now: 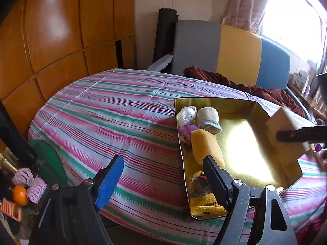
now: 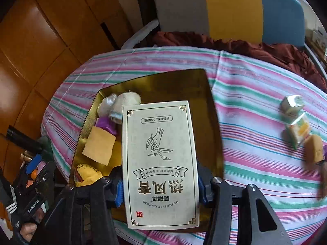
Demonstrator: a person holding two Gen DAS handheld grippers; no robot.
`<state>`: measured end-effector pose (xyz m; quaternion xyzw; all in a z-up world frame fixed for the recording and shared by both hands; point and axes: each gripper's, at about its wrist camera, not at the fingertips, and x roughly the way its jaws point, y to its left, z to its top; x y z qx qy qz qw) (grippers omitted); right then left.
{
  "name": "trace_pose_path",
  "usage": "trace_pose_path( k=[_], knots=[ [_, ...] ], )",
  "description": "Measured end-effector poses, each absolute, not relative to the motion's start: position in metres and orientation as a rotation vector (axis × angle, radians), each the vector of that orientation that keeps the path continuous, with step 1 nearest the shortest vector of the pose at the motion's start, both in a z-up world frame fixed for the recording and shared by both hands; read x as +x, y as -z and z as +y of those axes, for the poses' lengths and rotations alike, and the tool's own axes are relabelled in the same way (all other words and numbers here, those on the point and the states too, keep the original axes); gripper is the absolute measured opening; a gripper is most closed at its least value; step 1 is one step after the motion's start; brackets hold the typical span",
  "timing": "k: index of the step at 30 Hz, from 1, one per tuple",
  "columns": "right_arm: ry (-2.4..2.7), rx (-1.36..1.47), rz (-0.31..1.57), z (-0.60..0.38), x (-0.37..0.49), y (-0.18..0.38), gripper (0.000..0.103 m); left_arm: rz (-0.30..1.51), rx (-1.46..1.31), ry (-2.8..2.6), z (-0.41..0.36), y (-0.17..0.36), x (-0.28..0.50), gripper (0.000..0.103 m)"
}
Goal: Organize objects
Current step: 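Carry the white printed box into the gold tray and open the right gripper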
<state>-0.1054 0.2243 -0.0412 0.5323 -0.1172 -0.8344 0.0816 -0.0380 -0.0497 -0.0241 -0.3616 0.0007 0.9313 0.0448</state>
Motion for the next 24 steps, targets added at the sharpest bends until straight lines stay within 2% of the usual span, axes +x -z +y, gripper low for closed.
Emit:
trace_pose_path(
  k=[4,6,7,8,14,20,24],
  knots=[
    [2.392,1.687,-0.495,0.2,-0.138,0.081,0.056,-0.04,-1.13,-2.831,-0.056,0.028,-0.041,0.08],
    [2.275,1.689,-0.618,0.19,-0.144,0.094,0.067,-0.052,-1.135,-2.83,-0.059,0.029,-0.043,0.08],
    [2.234,1.687,-0.664,0.187,-0.145,0.098,0.077,-0.06,-1.137,-2.83,-0.06,0.029,-0.043,0.08],
    [2.215,1.676,-0.681,0.184,-0.145,0.1,0.082,-0.065,-1.138,-2.83,-0.061,0.03,-0.044,0.08],
    [2.273,1.629,-0.609,0.192,-0.127,0.093,0.082,-0.041,-1.149,-2.832,-0.057,0.035,-0.045,0.08],
    [2.423,1.548,-0.457,0.21,-0.098,0.069,0.082,0.033,-1.144,-2.818,-0.045,0.04,-0.041,0.08],
    [2.508,1.476,-0.362,0.222,-0.079,0.055,0.083,0.087,-1.124,-2.807,-0.034,0.04,-0.036,0.085]
  ],
)
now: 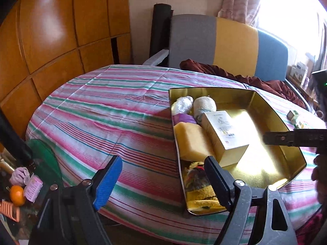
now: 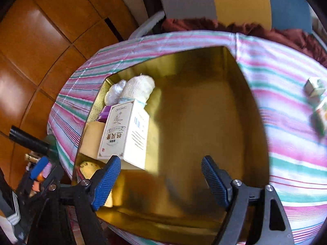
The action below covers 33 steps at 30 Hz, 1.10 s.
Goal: Organize objects
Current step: 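Move both tools back to the items on the tablecloth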
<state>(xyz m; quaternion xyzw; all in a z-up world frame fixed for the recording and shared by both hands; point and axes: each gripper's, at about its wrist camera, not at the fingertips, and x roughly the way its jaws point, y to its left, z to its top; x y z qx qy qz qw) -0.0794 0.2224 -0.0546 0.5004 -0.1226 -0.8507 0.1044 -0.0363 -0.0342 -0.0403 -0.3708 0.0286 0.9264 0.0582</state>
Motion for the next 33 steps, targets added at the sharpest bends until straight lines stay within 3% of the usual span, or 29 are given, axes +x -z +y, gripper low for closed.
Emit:
trace_pose_path(
  k=[6,21,27,29,31,33],
  knots=[
    [2.609,1.42,-0.275,0.25,-0.056,0.039,0.083,0.114,-1.134,-2.779,-0.021,0.043,-0.034,0.085],
    [2.985,1.551,-0.517,0.464,0.002,0.025,0.083,0.214,-1.035,-2.676,0.04,0.028,-0.027,0.085],
    [3.254,1.499,-0.976,0.583,0.039,0.031,0.083,0.287,-0.983,-2.591,0.084,0.015,-0.027,0.085],
    [3.262,1.473,-1.238,0.616,0.057,0.047,0.083,0.316,-0.955,-2.562,0.101,0.01,-0.027,0.085],
    [3.088,1.351,-1.672,0.644,0.08,0.064,0.083,0.341,-0.928,-2.533,0.121,0.005,-0.026,0.087],
    [3.027,1.23,-1.846,0.654,0.094,0.069,0.083,0.362,-0.91,-2.501,0.141,0.002,-0.027,0.088]
  ],
)
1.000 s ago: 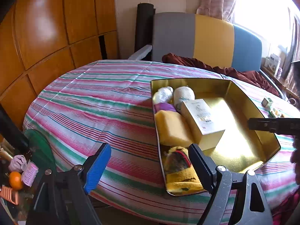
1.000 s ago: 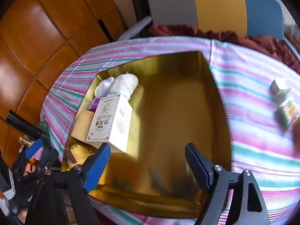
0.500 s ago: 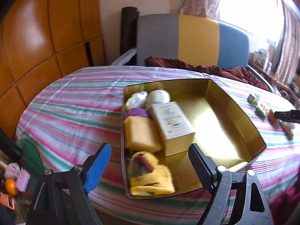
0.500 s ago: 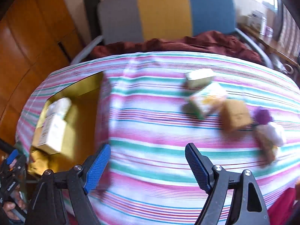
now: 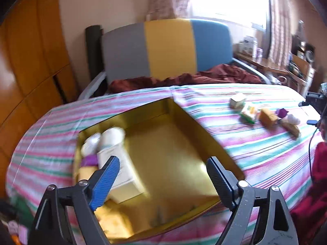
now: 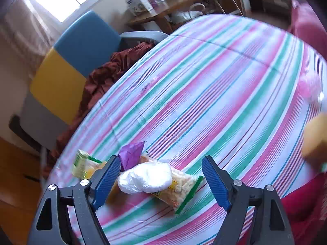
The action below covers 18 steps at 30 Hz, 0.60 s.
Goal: Organize objects
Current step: 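Move both tools back to the items on the tablecloth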
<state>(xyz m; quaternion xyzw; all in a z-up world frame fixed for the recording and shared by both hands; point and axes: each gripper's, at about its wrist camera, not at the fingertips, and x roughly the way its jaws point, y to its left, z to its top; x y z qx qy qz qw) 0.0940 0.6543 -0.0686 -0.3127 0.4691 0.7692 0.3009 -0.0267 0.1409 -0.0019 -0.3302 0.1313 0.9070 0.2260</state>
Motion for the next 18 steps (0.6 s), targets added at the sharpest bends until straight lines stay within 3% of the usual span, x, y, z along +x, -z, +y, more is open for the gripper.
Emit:
trace_pose_path(
  k=[5,18],
  knots=[
    [-2.099,-0.928,1.256,0.647,0.077,0.073,0.083,0.402,-0.899,-2.415,0.193,-0.002,-0.027,0.088],
    [-2.112,-1.272,0.901,0.618,0.033,0.091,0.083,0.479,-0.925,-2.235,0.298,0.007,-0.041,0.088]
  ],
)
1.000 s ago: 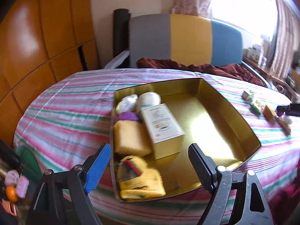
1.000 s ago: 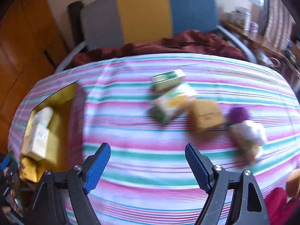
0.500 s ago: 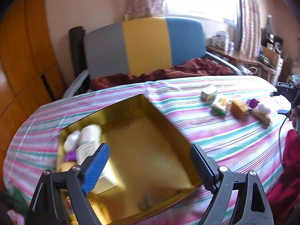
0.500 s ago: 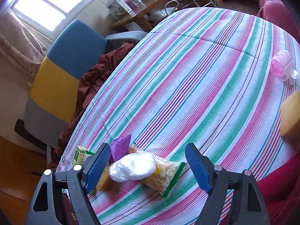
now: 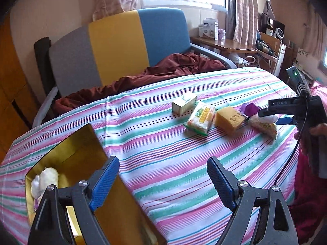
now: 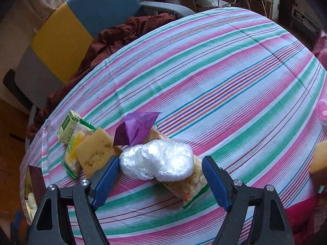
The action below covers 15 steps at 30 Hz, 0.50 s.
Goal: Organize objects
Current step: 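Move both tools back to the items on the tablecloth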
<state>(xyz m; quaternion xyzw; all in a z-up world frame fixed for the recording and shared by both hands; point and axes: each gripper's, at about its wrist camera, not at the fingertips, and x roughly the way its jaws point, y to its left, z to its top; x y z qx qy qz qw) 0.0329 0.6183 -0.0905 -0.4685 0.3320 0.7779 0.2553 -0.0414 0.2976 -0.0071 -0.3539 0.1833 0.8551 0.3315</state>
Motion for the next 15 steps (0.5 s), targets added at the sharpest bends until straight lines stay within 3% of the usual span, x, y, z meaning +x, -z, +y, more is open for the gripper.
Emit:
trace_pose_path(
  k=[1,2,15],
  knots=[
    [-2.113,-1.281,0.884,0.618,0.032,0.092,0.08,0.48,-0.929,-2.23,0.302,0.008,-0.043,0.088],
    [-2.124,-1.276,0.873,0.617,0.032,0.09,0.066,0.48,-0.935,-2.223,0.306,0.009,-0.046,0.088],
    [-2.249,-1.133,0.985,0.617,0.045,0.067,0.065,0.613,-0.971,-2.132,0.375,0.046,-0.082,0.081]
  ],
)
